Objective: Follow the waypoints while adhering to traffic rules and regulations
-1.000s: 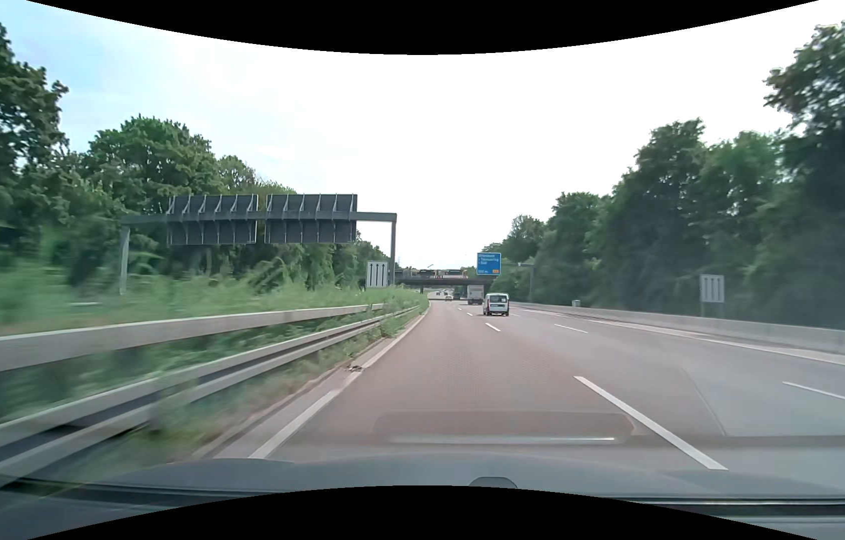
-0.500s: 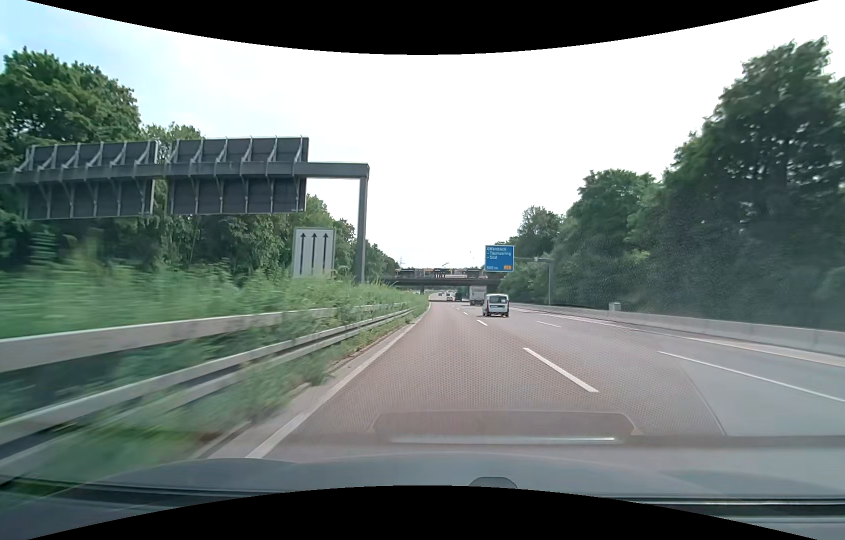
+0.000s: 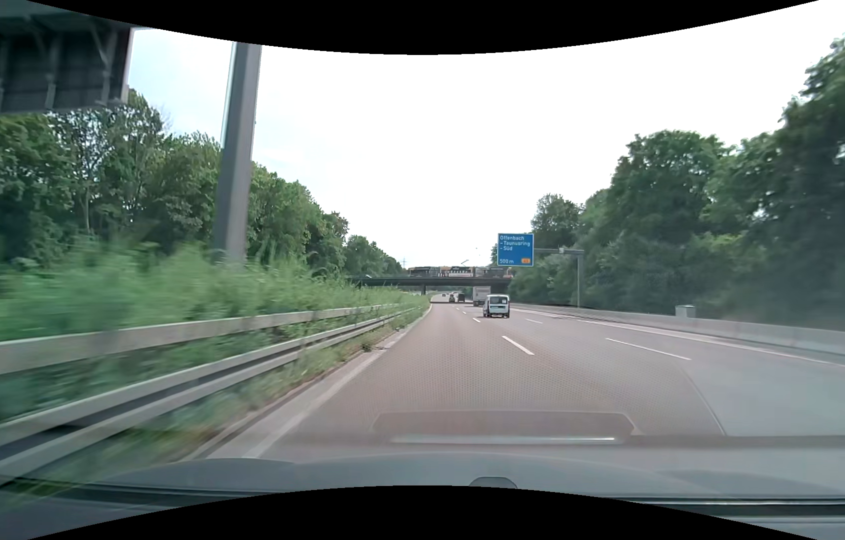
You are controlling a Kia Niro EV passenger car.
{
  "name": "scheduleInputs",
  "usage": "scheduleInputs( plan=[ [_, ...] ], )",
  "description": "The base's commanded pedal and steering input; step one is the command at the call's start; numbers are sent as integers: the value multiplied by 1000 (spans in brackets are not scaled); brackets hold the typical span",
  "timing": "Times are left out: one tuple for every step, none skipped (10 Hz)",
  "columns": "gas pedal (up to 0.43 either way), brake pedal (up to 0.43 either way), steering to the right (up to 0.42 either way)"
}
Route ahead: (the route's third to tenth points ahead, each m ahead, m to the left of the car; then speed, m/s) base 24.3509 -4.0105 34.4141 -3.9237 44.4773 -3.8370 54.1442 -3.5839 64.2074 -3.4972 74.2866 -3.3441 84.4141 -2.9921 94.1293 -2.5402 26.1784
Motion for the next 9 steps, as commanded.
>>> scheduleInputs(
  plan=[
    [189, 0, -7],
    [189, 0, -7],
    [189, 0, -7],
    [189, 0, -7],
    [189, 0, -6],
    [189, 0, -6],
    [189, 0, -6],
    [189, 0, -6],
    [189, 0, -6]
  ],
)
